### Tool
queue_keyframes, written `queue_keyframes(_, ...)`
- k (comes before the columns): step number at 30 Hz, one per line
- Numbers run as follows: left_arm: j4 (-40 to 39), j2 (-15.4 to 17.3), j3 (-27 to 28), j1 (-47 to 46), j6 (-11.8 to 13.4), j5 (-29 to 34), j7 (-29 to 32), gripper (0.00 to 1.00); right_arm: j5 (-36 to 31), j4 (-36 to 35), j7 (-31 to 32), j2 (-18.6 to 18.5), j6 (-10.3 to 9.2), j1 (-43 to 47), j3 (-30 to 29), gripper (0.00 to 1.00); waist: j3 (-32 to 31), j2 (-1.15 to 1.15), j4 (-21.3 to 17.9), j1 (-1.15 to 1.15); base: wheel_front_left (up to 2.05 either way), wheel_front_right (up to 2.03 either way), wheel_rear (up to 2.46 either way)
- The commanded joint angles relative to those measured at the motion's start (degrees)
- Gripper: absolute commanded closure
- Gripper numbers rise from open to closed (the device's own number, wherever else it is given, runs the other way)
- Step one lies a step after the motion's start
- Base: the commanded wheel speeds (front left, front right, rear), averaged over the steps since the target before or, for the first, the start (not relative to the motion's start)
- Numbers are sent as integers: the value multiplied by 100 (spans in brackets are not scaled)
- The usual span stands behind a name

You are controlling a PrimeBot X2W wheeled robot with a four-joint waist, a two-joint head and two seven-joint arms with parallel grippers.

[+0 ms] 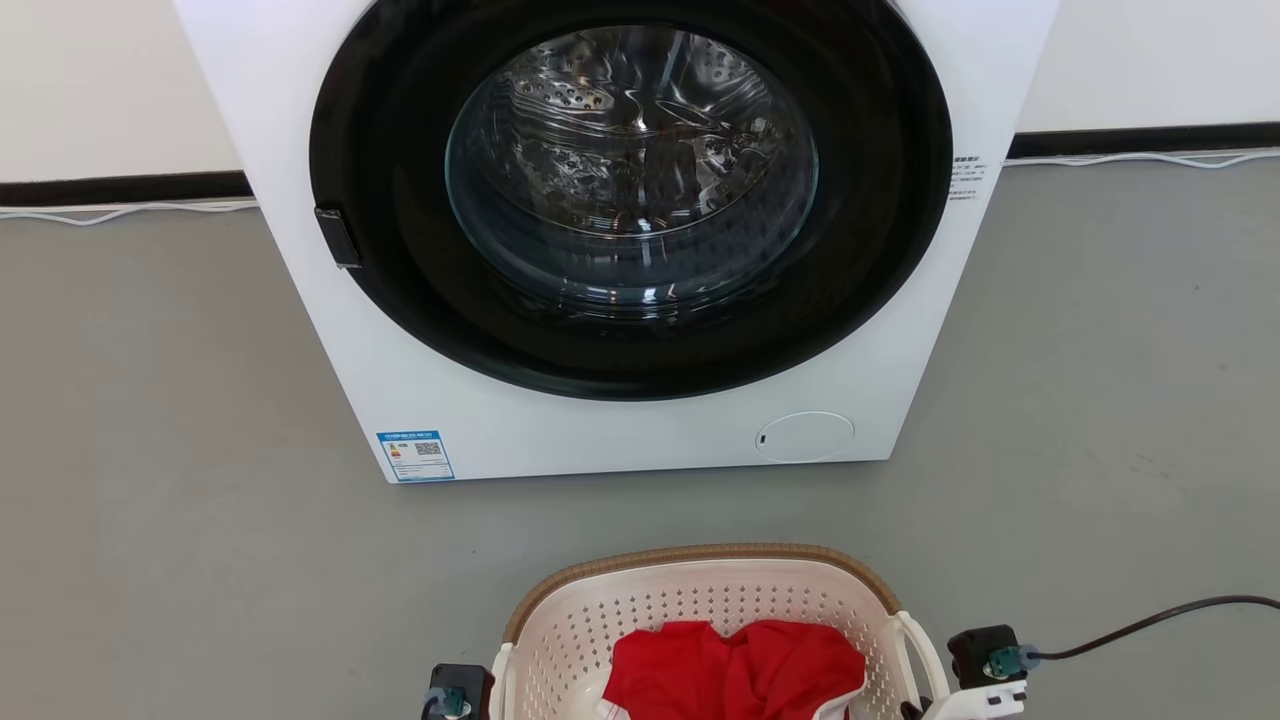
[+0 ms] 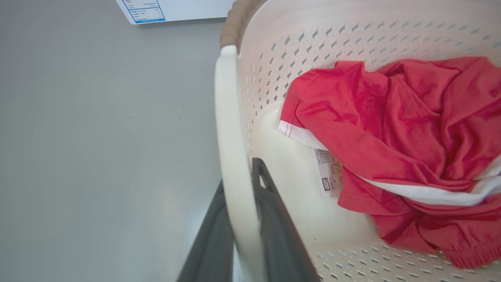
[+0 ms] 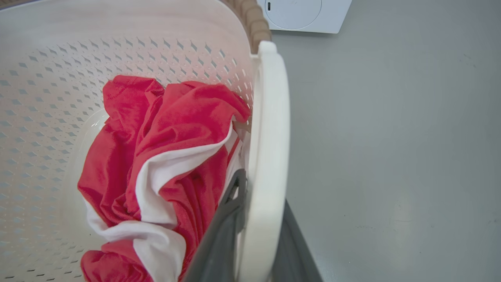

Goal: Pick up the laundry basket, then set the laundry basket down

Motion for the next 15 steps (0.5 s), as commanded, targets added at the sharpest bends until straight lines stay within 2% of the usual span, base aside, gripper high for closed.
queue_keyframes(1,-47,17,52,-245,4,-21,-133,100,55,-119,-104,75,44,-52,143,100,7,0,3,0,0,0,0)
queue_keyframes(15,-43,17,-85,-416,-7,-111,-185,100,127,-51,-203,75,44,-164,142,100,191,0,51,0,0,0,0)
